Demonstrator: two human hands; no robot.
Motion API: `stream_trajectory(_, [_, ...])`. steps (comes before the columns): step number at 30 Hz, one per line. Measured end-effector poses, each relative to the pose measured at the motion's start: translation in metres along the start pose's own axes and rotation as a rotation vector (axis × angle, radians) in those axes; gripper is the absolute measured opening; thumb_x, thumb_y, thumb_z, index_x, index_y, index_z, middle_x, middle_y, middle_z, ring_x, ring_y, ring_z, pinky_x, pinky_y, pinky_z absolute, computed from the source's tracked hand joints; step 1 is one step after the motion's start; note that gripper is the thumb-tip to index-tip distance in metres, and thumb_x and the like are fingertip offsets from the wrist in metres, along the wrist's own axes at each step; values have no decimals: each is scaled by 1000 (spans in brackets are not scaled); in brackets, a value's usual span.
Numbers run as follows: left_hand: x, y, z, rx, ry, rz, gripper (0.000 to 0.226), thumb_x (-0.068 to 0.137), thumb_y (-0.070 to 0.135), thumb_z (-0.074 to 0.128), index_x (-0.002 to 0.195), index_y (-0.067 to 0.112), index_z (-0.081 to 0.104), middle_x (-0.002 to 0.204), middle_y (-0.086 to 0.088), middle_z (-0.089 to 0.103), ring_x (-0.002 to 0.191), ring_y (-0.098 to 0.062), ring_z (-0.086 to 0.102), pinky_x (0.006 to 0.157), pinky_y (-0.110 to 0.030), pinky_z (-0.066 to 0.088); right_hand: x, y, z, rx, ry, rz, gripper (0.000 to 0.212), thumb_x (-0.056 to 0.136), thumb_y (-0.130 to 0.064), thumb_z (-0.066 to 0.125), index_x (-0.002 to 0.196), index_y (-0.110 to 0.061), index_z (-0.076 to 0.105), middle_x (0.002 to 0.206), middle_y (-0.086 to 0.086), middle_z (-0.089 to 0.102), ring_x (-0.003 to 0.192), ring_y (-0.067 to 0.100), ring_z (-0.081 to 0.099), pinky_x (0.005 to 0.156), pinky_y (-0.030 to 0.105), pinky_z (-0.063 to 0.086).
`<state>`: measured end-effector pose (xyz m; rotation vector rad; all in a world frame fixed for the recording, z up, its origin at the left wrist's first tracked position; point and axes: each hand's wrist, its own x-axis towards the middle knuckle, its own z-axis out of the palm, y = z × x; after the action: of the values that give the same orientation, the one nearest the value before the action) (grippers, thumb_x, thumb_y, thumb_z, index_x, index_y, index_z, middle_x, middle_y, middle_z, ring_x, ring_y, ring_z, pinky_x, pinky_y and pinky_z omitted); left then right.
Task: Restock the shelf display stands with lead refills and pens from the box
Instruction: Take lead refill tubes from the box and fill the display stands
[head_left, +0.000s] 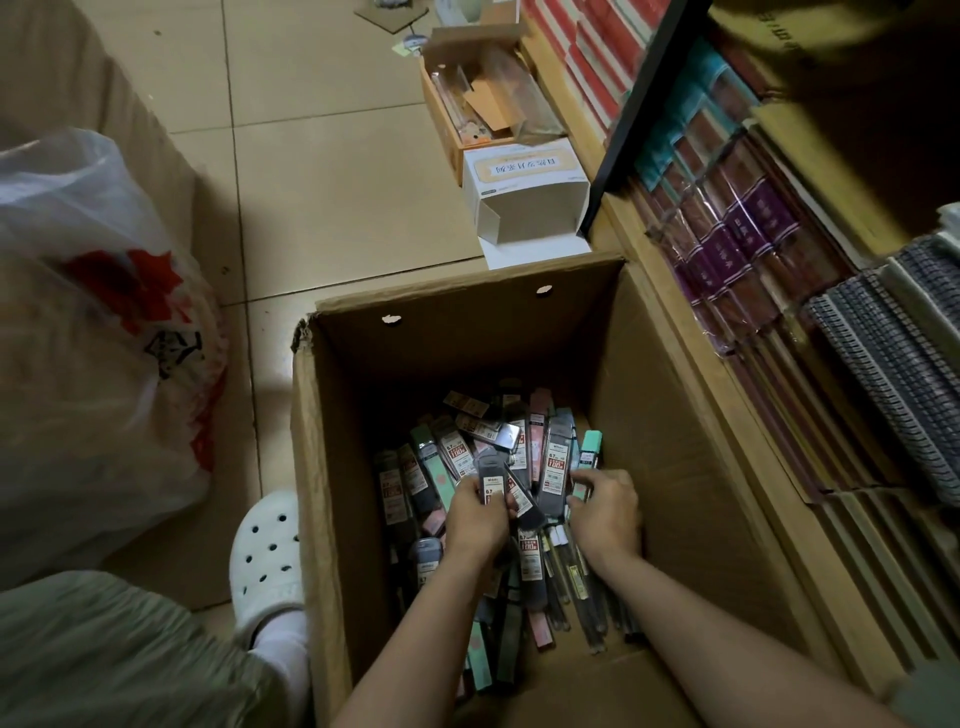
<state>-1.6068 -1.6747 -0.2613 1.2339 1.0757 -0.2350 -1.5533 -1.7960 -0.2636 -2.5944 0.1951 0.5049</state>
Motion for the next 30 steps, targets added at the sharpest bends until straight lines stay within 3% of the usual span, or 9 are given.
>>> stream_trajectory(4, [-7, 5, -4, 12, -18, 39, 14, 99, 11, 46, 110, 14, 54, 88, -3, 65, 80, -18, 61, 78, -39, 52, -5, -1, -6, 191, 18, -41, 16, 87, 0, 67, 87, -17, 69, 107, 6, 58, 86, 16, 58, 81, 26, 52])
stream_trajectory(6, [-9, 7, -5, 72, -18, 81, 19, 98, 22, 55, 116, 17, 53, 96, 1, 65, 83, -12, 61, 66, -28, 50, -9, -5, -13, 339, -116, -21, 24, 82, 0, 73, 74, -19, 61, 90, 2, 62, 86, 19, 64, 79, 30, 54])
stream_trajectory(9, [-15, 10, -3, -10, -59, 127, 20, 92, 23, 64, 109, 19, 55, 97, 3, 67, 80, -4, 61, 50, -11, 45, -17, -11, -18, 482, -422, -14, 27, 78, 1, 76, 75, -16, 54, 86, 1, 63, 81, 16, 63, 76, 30, 55])
stream_trajectory(14, [-20, 13, -3, -53, 9, 148, 12, 92, 14, 64, 103, 16, 58, 90, -2, 69, 73, -8, 62, 54, -16, 46, -13, -10, -28, 507, -548, -1, 29, 75, -7, 82, 88, -10, 57, 84, 1, 68, 70, 6, 67, 64, 21, 56])
stream_trajectory(16, [-21, 12, -2, -69, 4, 119, 12, 93, 12, 62, 101, 20, 55, 94, -2, 68, 80, -11, 65, 56, -17, 48, -1, -11, -32, 403, -493, 7, 31, 78, -12, 80, 102, -10, 59, 88, 0, 69, 78, 9, 67, 70, 27, 56])
stream_trajectory(19, [-19, 13, -1, -108, 1, 89, 17, 95, 11, 60, 94, 27, 54, 93, 2, 67, 82, -10, 65, 50, -13, 48, 18, -14, -32, 234, -231, -13, 52, 79, -10, 79, 125, -13, 55, 109, 6, 64, 98, 19, 64, 90, 39, 54])
stream_trajectory(23, [-12, 11, -5, -100, 4, 71, 15, 95, 11, 59, 109, 16, 57, 99, -3, 68, 86, -15, 67, 57, -20, 53, 28, -17, -15, -106, -321, -97, 109, 65, -17, 90, 150, -32, 23, 138, 10, 34, 129, 31, 42, 106, 49, 41])
stream_trajectory(25, [-9, 10, -5, -91, 10, 66, 19, 95, 12, 59, 114, 12, 56, 103, -6, 69, 91, -20, 68, 63, -26, 55, 32, -17, -12, -172, -353, -74, 114, 64, -20, 90, 151, -36, 18, 139, 10, 31, 131, 33, 39, 106, 50, 40])
stream_trajectory(30, [-6, 9, -1, -75, 12, 58, 16, 95, 14, 59, 111, 16, 56, 99, -4, 70, 87, -18, 69, 62, -26, 55, 27, -15, -15, -138, -260, -142, 100, 61, -14, 91, 139, -29, 30, 136, 6, 39, 124, 29, 48, 100, 48, 47])
